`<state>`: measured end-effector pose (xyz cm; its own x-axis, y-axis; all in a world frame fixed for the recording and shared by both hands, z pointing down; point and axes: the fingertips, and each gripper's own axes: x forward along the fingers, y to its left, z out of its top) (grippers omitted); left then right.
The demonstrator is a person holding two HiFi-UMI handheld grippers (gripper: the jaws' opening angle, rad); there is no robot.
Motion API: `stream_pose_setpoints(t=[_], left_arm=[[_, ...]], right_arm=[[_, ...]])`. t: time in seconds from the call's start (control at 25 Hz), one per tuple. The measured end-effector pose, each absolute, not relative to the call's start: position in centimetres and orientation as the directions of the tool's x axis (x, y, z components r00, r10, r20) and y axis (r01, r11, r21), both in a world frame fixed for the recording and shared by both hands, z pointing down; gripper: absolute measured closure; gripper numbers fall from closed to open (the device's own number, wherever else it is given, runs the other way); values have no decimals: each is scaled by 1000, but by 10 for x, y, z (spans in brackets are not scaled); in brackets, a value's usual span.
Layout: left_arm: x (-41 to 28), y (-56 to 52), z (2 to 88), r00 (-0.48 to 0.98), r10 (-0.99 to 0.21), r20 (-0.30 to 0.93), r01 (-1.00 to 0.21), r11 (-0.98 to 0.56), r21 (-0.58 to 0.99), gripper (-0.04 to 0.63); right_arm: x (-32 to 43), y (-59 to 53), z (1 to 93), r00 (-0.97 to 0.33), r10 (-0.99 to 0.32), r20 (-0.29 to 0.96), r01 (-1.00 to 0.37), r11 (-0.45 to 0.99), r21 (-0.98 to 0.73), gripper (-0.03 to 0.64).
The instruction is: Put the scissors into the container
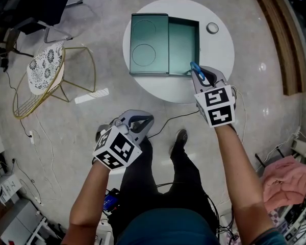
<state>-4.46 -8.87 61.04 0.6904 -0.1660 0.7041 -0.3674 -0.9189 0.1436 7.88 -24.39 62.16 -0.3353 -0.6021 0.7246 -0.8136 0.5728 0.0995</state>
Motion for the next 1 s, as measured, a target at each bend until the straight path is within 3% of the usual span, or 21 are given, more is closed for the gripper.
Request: stream_pose_setpoints(t=[1.0], left_arm=[[-30,-93,628,692,-120,712,-334,-927,168,577]], right_arm=[[82,-252,625,-346,-619,705,-818,567,96,548]])
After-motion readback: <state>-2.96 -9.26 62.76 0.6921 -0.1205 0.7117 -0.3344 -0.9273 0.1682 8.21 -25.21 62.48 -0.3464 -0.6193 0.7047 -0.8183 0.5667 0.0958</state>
